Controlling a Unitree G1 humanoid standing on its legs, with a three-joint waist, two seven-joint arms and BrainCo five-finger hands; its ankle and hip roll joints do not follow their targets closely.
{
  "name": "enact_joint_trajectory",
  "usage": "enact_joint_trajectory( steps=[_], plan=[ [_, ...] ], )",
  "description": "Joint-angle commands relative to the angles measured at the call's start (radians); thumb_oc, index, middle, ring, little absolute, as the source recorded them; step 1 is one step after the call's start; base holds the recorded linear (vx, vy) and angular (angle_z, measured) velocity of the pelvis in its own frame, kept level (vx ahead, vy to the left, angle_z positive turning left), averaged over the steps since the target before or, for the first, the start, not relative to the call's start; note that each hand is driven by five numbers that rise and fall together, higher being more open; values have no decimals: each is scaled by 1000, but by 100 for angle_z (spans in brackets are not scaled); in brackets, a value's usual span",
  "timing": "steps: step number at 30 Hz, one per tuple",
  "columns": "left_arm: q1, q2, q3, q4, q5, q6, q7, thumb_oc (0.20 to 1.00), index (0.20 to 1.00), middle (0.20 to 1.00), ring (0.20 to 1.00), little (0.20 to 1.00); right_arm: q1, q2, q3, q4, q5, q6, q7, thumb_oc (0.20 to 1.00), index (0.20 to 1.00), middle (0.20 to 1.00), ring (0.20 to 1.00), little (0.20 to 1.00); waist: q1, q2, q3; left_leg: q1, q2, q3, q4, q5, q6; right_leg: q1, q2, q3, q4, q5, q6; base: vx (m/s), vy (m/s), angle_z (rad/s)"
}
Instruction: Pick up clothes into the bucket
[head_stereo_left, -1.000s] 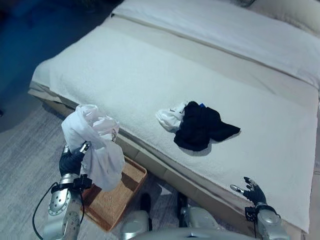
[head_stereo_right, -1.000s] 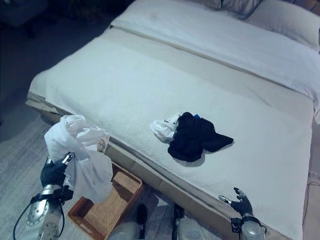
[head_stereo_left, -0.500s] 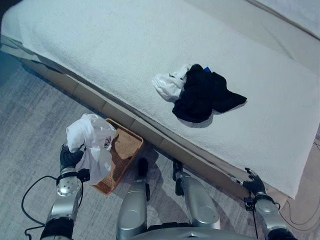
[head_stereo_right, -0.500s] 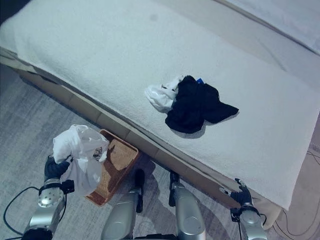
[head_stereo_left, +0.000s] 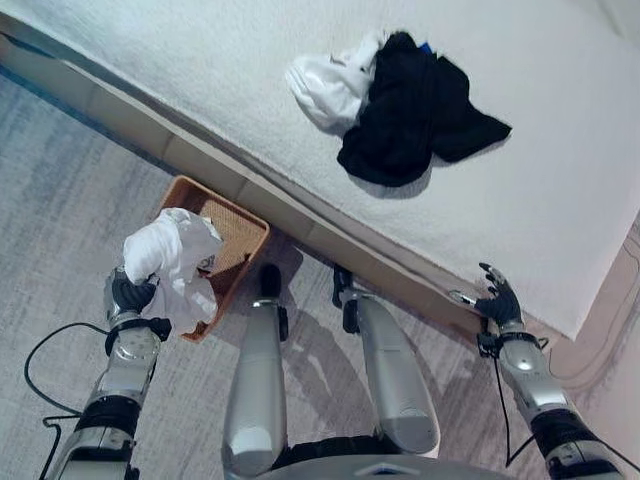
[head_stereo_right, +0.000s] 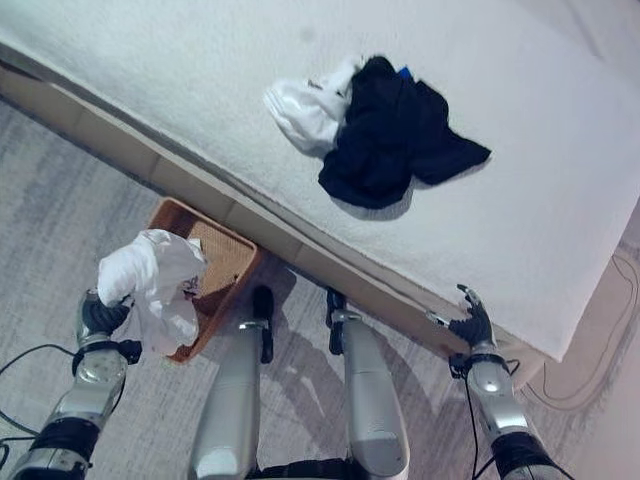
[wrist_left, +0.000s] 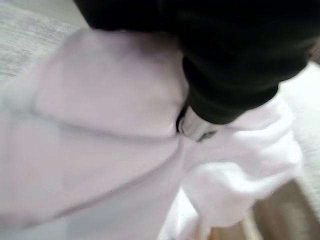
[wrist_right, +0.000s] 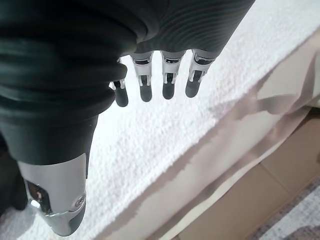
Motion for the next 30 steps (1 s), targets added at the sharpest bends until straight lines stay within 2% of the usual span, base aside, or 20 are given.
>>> enact_joint_trajectory(
  steps=[1,9,15,18,19,20,21,23,24,25,26,27,28,29,30],
  plan=[
    [-1,69,28,-15,18,9,44,1000,1000,1000,1000,1000,0,-47,21,-70,42,-30,-36,1000,1000,1000,1000,1000,-12,-23,-19,-34,2,-28,74,-33,12,47,-71,23,6,-8,70,11,-5,-10],
    [-24,77,26,-33,104,73,84,1000,1000,1000,1000,1000,-37,-55,-26,-206,60,-66,-84,1000,1000,1000,1000,1000,-16,-23,-19,-53,5,-29,77,-47,13,20,-74,19,15,-28,68,5,-2,-2],
    [11,42,40,-104,116,78,89,1000,1000,1000,1000,1000,-109,-70,-84,-293,37,-82,-153,1000,1000,1000,1000,1000,-4,4,-19,-39,-6,-30,57,-48,11,23,-82,16,17,-38,63,10,-7,3],
    [23,18,42,-132,84,56,83,1000,1000,1000,1000,1000,-147,-84,-91,-287,20,-72,-175,1000,1000,1000,1000,1000,4,17,-19,-32,-10,-29,40,-41,9,28,-85,16,12,-38,63,0,0,0],
    [29,-8,37,-158,4,4,54,1000,1000,1000,1000,1000,-204,-111,-91,-256,1,-55,-201,1000,1000,1000,1000,1000,16,33,-19,-22,-17,-29,21,-33,8,29,-90,13,13,-39,62,0,0,0],
    [31,-24,32,-169,-47,-21,28,1000,1000,1000,1000,1000,-232,-123,-88,-246,-2,-47,-206,1000,1000,1000,1000,1000,20,40,-19,-19,-21,-29,14,-30,7,32,-93,14,10,-39,62,0,0,0],
    [31,-25,32,-168,-47,-22,28,1000,1000,1000,1000,1000,-233,-123,-87,-245,-1,-47,-207,1000,1000,1000,1000,1000,19,40,-19,-19,-21,-29,14,-29,7,32,-93,13,9,-39,62,8,-16,5],
    [49,-60,3,-168,-155,-68,-22,1000,1000,1000,1000,1000,-299,-157,-75,-194,-2,-37,-217,1000,1000,1000,1000,1000,35,62,-19,-7,-30,-31,-4,-21,7,36,-101,14,11,-40,60,11,-16,7],
    [70,-98,-28,-180,-221,-90,-54,1000,1000,1000,1000,1000,-373,-190,-45,-126,-6,-20,-217,1000,1000,1000,1000,1000,49,83,-19,1,-39,-32,-17,-16,5,38,-109,12,15,-43,59,9,-18,7],
    [70,-98,-27,-180,-221,-90,-54,1000,1000,1000,1000,1000,-373,-190,-45,-126,-6,-20,-217,1000,1000,1000,1000,1000,49,83,-19,1,-39,-33,-17,-15,5,38,-109,12,15,-43,59,9,-35,15],
    [106,-130,-68,-213,-286,-117,-93,1000,1000,1000,1000,1000,-476,-249,-6,-27,-19,7,-228,1000,1000,1000,1000,1000,71,108,-19,4,-47,-35,-27,-10,4,37,-118,10,23,-46,56,3,-20,18],
    [106,-131,-67,-213,-286,-117,-93,1000,1000,1000,1000,1000,-480,-250,-2,-23,-18,5,-228,1000,1000,1000,1000,1000,69,109,-19,4,-48,-36,-27,-10,4,37,-118,10,23,-46,56,-3,-40,17],
    [145,-153,-110,-232,-334,-131,-141,1000,1000,1000,1000,1000,-576,-303,41,85,-20,32,-223,1000,1000,1000,1000,1000,87,130,-19,9,-55,-38,-35,-6,4,38,-125,9,29,-48,56,-5,-21,15],
    [145,-154,-109,-232,-334,-131,-142,1000,1000,1000,1000,1000,-580,-304,45,88,-19,31,-222,1000,1000,1000,1000,1000,85,131,-19,8,-56,-38,-35,-6,4,38,-125,8,29,-48,56,-23,-41,18],
    [185,-166,-150,-246,-336,-131,-159,1000,1000,1000,1000,1000,-689,-335,94,206,3,52,-209,1000,1000,1000,1000,1000,105,151,-19,9,-62,-40,-38,-3,2,34,-131,7,38,-51,54,-16,-20,19]
  ],
)
